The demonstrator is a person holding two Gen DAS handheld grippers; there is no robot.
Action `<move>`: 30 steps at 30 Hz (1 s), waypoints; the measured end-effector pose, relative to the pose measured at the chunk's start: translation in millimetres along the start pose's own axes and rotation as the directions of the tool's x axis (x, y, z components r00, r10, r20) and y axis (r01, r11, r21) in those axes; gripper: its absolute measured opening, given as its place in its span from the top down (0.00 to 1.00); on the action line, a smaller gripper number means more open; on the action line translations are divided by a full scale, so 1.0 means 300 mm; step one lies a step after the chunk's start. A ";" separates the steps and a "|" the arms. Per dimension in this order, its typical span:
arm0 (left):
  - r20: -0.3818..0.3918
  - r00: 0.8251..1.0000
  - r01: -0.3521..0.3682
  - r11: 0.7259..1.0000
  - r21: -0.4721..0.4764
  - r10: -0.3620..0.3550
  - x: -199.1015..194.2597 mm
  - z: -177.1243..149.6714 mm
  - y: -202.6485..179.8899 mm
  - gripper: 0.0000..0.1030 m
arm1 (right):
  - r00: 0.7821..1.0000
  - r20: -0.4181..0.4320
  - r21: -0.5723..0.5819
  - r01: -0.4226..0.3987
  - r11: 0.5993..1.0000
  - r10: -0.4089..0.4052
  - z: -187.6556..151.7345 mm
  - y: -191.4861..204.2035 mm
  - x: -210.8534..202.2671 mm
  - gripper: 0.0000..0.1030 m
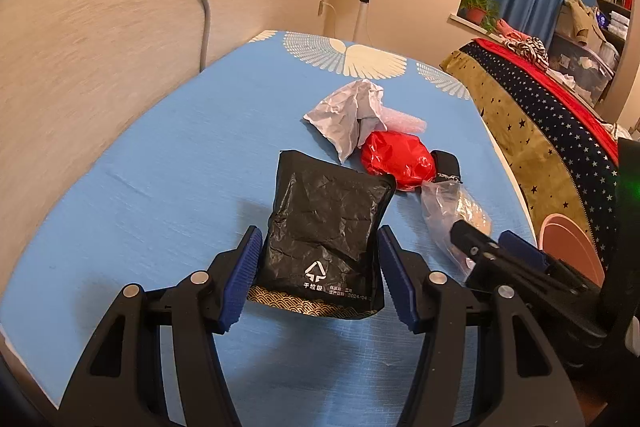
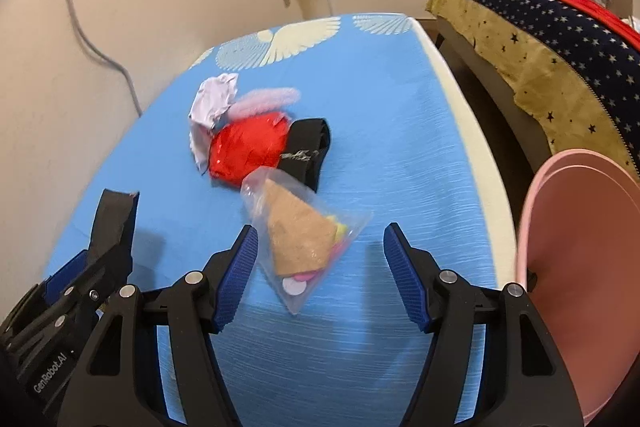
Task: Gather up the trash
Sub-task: 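Grasp the clear bag of brown crumbs with the right gripper while the left holds the black bag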
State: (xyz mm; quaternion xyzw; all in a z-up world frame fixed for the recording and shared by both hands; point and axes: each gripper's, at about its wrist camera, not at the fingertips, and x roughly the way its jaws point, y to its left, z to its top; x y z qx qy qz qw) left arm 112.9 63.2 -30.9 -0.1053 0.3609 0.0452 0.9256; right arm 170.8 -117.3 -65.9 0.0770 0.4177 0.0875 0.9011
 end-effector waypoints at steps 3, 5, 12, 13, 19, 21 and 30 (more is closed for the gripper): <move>-0.001 1.000 0.001 1.000 -0.004 -0.001 0.004 -0.002 -0.003 0.44 | 1.000 -0.010 -0.013 -0.020 1.000 0.020 -0.001 0.006 0.001 0.61; 0.002 1.000 0.002 1.000 0.000 -0.002 0.002 -0.002 -0.007 0.44 | 1.000 -0.012 -0.022 -0.026 0.999 0.026 -0.004 0.012 -0.002 0.69; 0.021 1.000 -0.005 1.000 0.019 0.005 -0.022 -0.008 -0.013 0.44 | 0.999 0.028 -0.052 -0.041 0.998 0.043 -0.012 0.022 -0.063 0.77; 0.023 1.000 -0.007 1.000 0.022 0.006 -0.025 -0.008 -0.013 0.44 | 0.999 0.034 -0.052 -0.039 0.998 0.041 -0.012 0.020 -0.073 0.77; 0.039 0.999 -0.009 0.999 0.039 0.007 -0.059 -0.018 -0.017 0.44 | 0.997 0.067 -0.023 -0.022 0.999 0.024 -0.017 -0.015 -0.152 0.78; 0.041 0.999 -0.007 0.999 0.039 0.006 -0.069 -0.019 -0.015 0.44 | 0.997 0.072 -0.016 -0.020 1.000 0.021 -0.021 -0.024 -0.172 0.77; 0.071 0.997 0.023 0.998 0.062 -0.027 -0.125 -0.037 -0.038 0.44 | 0.993 0.117 -0.029 0.018 0.999 -0.014 -0.046 -0.046 -0.285 0.77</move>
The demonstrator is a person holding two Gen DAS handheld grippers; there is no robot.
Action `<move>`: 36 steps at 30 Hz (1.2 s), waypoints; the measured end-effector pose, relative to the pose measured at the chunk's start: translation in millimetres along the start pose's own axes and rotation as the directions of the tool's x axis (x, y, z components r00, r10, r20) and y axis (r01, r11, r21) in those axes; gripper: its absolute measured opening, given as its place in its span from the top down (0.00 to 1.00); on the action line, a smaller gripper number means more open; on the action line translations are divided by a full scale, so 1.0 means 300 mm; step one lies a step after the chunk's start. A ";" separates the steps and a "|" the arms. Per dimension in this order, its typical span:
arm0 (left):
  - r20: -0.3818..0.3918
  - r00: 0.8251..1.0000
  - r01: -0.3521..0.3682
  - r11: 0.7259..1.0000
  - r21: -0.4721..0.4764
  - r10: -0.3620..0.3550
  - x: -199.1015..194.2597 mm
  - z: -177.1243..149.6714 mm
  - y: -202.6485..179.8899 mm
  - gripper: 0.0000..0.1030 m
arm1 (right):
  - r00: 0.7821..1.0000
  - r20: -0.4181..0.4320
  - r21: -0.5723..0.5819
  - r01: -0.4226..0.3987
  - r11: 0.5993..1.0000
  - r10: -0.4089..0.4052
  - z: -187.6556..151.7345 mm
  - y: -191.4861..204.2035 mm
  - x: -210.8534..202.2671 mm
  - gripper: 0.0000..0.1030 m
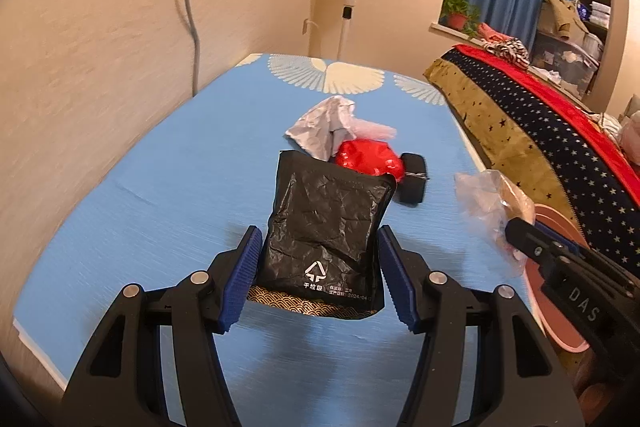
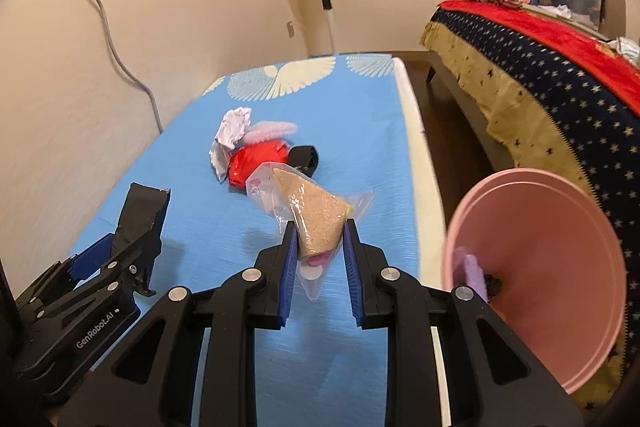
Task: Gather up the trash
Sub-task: 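Grasp the clear bag of brown crumbs with the right gripper while the left holds the black bag, then carry the clear bag over the pink bin with the right gripper while the left drops the black bag in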
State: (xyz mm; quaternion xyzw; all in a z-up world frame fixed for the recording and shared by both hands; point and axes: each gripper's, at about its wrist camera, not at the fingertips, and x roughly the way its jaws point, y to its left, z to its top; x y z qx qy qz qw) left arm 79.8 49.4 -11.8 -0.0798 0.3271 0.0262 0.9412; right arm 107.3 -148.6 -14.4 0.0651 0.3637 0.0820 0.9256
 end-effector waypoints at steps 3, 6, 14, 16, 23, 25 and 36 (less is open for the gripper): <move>0.011 1.000 0.013 1.000 0.013 -0.014 -0.025 -0.006 -0.020 0.44 | 1.000 0.014 0.019 0.020 1.000 -0.021 -0.001 -0.031 -0.037 0.77; 0.017 0.999 0.026 0.999 0.024 -0.027 -0.047 -0.011 -0.042 0.44 | 0.999 0.025 0.037 0.038 0.999 -0.039 0.000 -0.058 -0.072 0.77; 0.037 0.998 0.051 0.997 0.058 -0.053 -0.099 -0.019 -0.104 0.44 | 0.995 0.068 0.062 0.065 0.996 -0.070 -0.001 -0.105 -0.175 0.77; 0.038 0.998 0.056 0.996 0.063 -0.059 -0.107 -0.022 -0.116 0.43 | 0.994 0.076 0.072 0.071 0.995 -0.077 0.001 -0.115 -0.192 0.77; 0.042 0.995 0.081 0.993 0.086 -0.085 -0.130 -0.031 -0.167 0.43 | 0.988 0.105 0.106 0.102 0.989 -0.113 0.007 -0.168 -0.259 0.77; 0.042 0.995 0.088 0.992 0.088 -0.092 -0.133 -0.033 -0.179 0.44 | 0.985 0.115 0.111 0.118 0.987 -0.130 0.007 -0.179 -0.276 0.77; 0.050 0.987 0.145 0.984 0.101 -0.151 -0.135 -0.031 -0.239 0.44 | 0.965 0.141 0.128 0.206 0.970 -0.223 0.014 -0.241 -0.338 0.77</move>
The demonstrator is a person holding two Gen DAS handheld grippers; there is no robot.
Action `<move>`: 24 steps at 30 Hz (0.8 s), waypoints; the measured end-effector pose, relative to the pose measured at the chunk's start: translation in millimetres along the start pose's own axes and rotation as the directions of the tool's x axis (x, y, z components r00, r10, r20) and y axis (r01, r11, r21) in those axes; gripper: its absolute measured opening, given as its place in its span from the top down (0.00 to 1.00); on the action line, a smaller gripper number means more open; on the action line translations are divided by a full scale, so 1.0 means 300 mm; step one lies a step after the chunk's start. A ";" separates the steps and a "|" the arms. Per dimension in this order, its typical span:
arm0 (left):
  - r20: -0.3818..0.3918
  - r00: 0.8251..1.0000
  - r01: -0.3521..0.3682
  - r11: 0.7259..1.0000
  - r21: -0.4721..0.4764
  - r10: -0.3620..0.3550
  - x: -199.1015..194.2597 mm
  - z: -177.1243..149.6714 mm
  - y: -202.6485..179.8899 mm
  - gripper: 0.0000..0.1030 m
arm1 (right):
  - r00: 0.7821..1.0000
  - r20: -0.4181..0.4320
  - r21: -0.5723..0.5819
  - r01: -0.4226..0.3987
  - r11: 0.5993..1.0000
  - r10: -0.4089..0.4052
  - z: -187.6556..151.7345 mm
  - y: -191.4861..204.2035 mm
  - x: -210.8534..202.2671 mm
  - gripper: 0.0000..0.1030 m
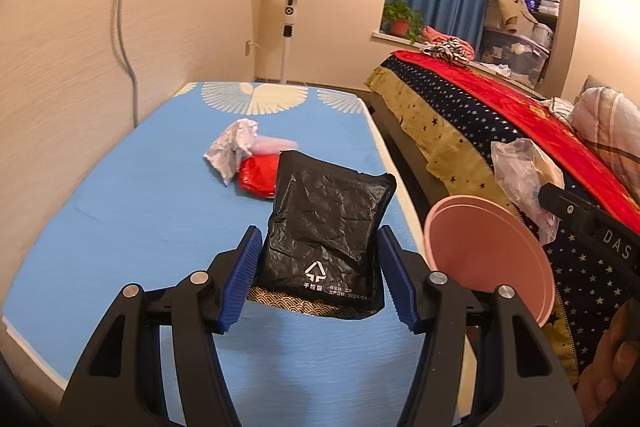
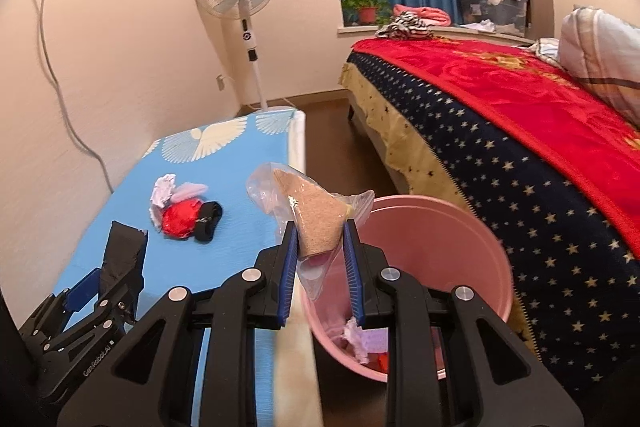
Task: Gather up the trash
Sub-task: 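Carry the clear bag over the pink bin with the right gripper while the left drops the black bag in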
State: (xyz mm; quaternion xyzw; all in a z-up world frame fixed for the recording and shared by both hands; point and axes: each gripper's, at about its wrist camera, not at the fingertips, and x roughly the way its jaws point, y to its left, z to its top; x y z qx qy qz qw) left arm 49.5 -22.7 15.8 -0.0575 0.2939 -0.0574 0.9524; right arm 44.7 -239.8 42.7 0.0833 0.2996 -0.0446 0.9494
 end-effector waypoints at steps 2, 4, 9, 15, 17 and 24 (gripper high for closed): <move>0.001 1.000 0.012 1.000 0.002 -0.012 0.002 -0.002 -0.010 0.44 | 1.000 0.009 0.005 0.019 1.000 -0.019 0.008 -0.016 -0.008 0.77; 0.001 1.000 0.027 1.000 0.004 -0.027 0.011 -0.003 -0.028 0.44 | 0.999 0.019 0.015 0.040 0.999 -0.040 0.015 -0.036 -0.019 0.77; 0.000 0.998 0.063 0.998 0.022 -0.063 0.027 -0.003 -0.080 0.44 | 0.995 0.042 0.050 0.085 0.995 -0.088 0.042 -0.088 -0.040 0.77; 0.003 0.994 0.109 0.993 0.051 -0.109 0.052 0.004 -0.154 0.43 | 0.989 0.060 0.076 0.131 0.988 -0.136 0.064 -0.140 -0.060 0.77; 0.001 0.993 0.120 0.991 0.056 -0.120 0.064 0.007 -0.170 0.43 | 0.986 0.061 0.089 0.149 0.985 -0.155 0.072 -0.162 -0.059 0.77; -0.014 0.989 0.148 0.986 0.076 -0.147 0.109 0.006 -0.246 0.43 | 0.977 0.045 0.113 0.203 0.973 -0.209 0.070 -0.228 -0.043 0.77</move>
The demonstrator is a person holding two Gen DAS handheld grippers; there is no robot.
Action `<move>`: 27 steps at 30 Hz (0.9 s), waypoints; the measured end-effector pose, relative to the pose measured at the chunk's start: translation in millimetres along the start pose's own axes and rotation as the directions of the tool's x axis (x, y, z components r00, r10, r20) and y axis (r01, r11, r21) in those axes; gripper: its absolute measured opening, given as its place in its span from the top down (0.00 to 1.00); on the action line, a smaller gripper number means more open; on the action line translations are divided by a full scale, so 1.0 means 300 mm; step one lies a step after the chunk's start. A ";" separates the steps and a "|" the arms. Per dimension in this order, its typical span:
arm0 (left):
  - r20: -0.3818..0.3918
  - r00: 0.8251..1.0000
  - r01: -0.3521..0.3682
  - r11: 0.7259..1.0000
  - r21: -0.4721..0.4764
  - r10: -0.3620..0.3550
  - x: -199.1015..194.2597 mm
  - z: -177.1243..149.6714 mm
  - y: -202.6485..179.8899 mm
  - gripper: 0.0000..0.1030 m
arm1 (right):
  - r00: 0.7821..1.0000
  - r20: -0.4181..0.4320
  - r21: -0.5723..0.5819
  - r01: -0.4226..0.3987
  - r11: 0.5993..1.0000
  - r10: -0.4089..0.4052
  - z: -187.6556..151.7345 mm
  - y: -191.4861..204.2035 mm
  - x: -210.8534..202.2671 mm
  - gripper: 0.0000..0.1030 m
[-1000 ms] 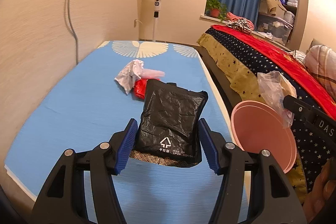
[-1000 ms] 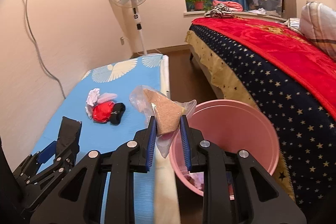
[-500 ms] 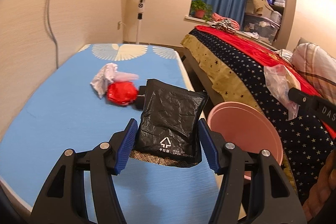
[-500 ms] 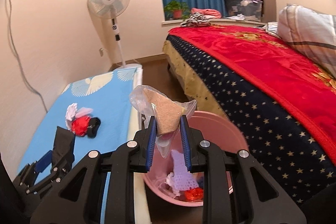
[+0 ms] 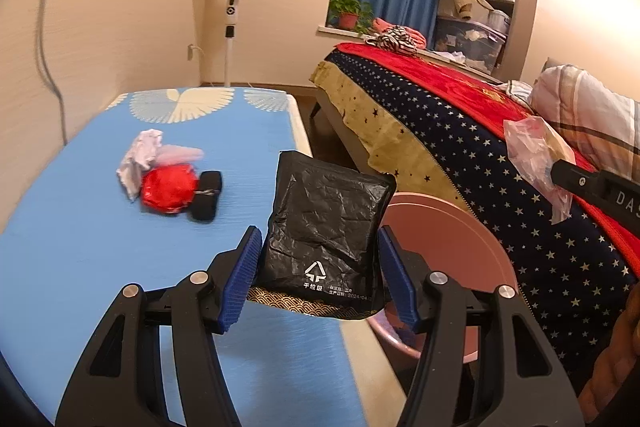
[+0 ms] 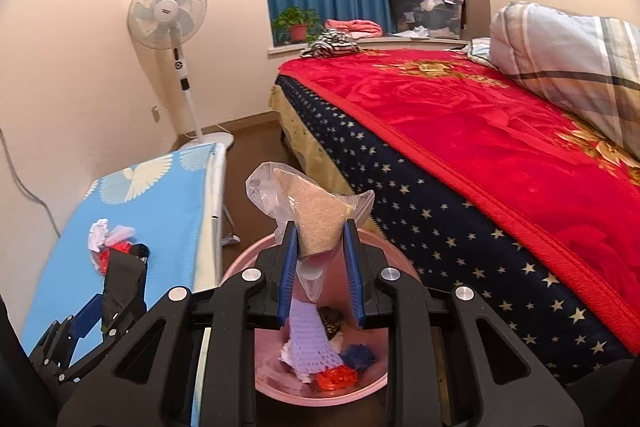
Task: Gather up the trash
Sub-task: 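Carry the clear bag over the pink bin with the right gripper while the left drops the black bag in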
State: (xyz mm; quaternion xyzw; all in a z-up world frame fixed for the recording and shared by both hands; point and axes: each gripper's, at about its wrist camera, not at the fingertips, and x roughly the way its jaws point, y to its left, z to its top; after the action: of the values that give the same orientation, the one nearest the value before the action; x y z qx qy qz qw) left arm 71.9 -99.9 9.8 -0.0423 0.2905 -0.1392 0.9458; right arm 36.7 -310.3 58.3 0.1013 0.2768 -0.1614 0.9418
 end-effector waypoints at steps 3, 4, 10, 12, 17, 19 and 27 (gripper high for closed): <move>-0.007 1.000 0.014 1.000 0.015 -0.014 0.028 0.004 -0.029 0.43 | 1.000 -0.007 0.010 0.022 1.000 -0.022 -0.001 -0.020 0.016 0.77; -0.010 1.000 0.021 0.999 0.023 -0.021 0.038 0.005 -0.043 0.43 | 1.000 -0.010 0.012 0.027 1.000 -0.027 -0.002 -0.023 0.021 0.77; -0.027 0.998 0.051 0.998 0.046 -0.050 0.088 0.002 -0.108 0.43 | 0.997 -0.031 0.035 0.065 0.997 -0.064 -0.006 -0.062 0.057 0.77; -0.032 0.998 0.057 0.997 0.047 -0.056 0.103 0.000 -0.123 0.43 | 0.997 -0.031 0.037 0.074 0.997 -0.073 -0.004 -0.071 0.064 0.77; -0.048 0.996 0.078 0.996 0.052 -0.076 0.142 -0.001 -0.158 0.43 | 0.995 -0.049 0.038 0.092 0.995 -0.090 -0.007 -0.091 0.090 0.74; -0.053 0.994 0.094 0.994 0.049 -0.091 0.154 -0.002 -0.166 0.41 | 0.993 -0.062 0.045 0.101 0.994 -0.098 -0.008 -0.097 0.103 0.73; -0.067 0.992 0.112 0.993 0.048 -0.109 0.171 -0.006 -0.154 0.30 | 0.989 -0.073 0.057 0.134 0.989 -0.130 -0.005 -0.108 0.128 0.45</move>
State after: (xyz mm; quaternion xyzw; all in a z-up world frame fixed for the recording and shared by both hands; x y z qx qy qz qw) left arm 100.6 -159.0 -11.8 -0.0292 0.3143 -0.2002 0.9275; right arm 54.8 -349.4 32.4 0.1174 0.3102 -0.2282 0.9154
